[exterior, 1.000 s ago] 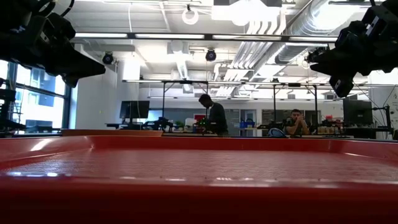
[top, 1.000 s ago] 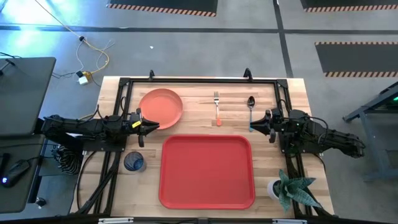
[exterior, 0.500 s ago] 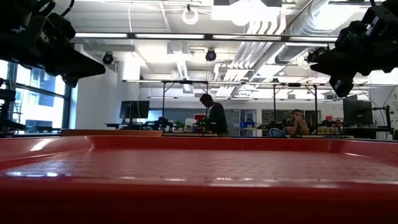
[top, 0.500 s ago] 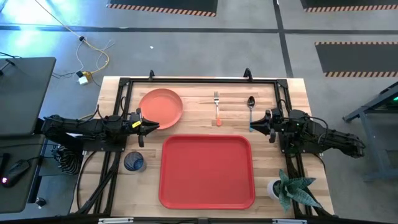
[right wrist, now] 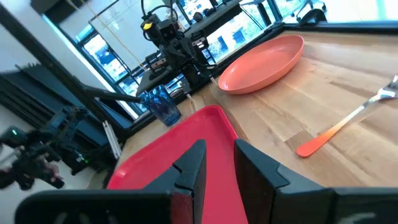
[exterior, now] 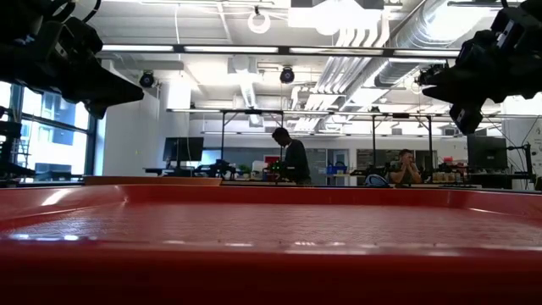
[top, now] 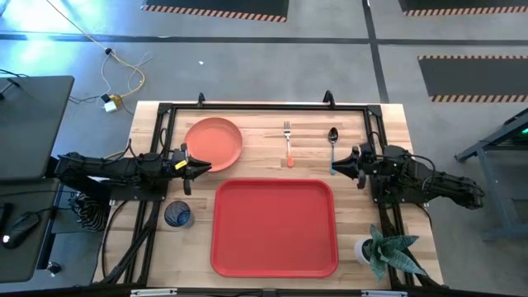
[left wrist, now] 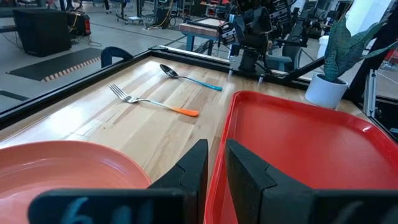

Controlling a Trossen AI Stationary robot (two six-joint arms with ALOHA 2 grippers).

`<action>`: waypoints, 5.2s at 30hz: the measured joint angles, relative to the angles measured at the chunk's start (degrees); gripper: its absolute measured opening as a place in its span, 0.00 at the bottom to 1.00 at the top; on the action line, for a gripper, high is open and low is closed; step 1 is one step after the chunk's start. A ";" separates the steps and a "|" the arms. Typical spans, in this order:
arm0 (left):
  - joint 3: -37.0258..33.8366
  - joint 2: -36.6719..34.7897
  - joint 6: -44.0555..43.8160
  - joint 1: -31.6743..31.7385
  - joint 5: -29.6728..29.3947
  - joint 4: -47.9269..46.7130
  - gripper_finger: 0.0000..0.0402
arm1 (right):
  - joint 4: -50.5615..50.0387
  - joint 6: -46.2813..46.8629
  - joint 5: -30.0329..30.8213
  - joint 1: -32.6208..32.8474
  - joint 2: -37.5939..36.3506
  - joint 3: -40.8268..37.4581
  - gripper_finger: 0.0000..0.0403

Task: Pick and place plate/cup/fork/spoon on tray
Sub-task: Put the blue spoon on the red tray

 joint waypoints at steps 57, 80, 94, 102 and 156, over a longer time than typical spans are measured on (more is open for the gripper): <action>4.23 0.10 2.13 0.02 -15.76 42.40 0.12 | -18.39 -2.02 42.74 -0.05 28.61 39.73 0.18; 27.17 26.28 9.53 7.30 -13.31 15.30 0.12 | -49.14 3.86 30.00 -11.01 55.53 64.67 0.20; 27.26 26.99 7.92 12.15 -9.83 9.01 0.12 | -53.90 7.69 22.91 -14.63 67.22 64.67 0.41; 27.26 27.00 4.34 13.86 -9.81 -2.07 0.12 | -58.81 10.30 19.38 -15.85 74.93 61.02 0.41; 27.26 27.00 3.44 17.70 -8.33 -4.09 0.12 | -26.21 13.06 17.03 -22.41 86.73 35.54 0.36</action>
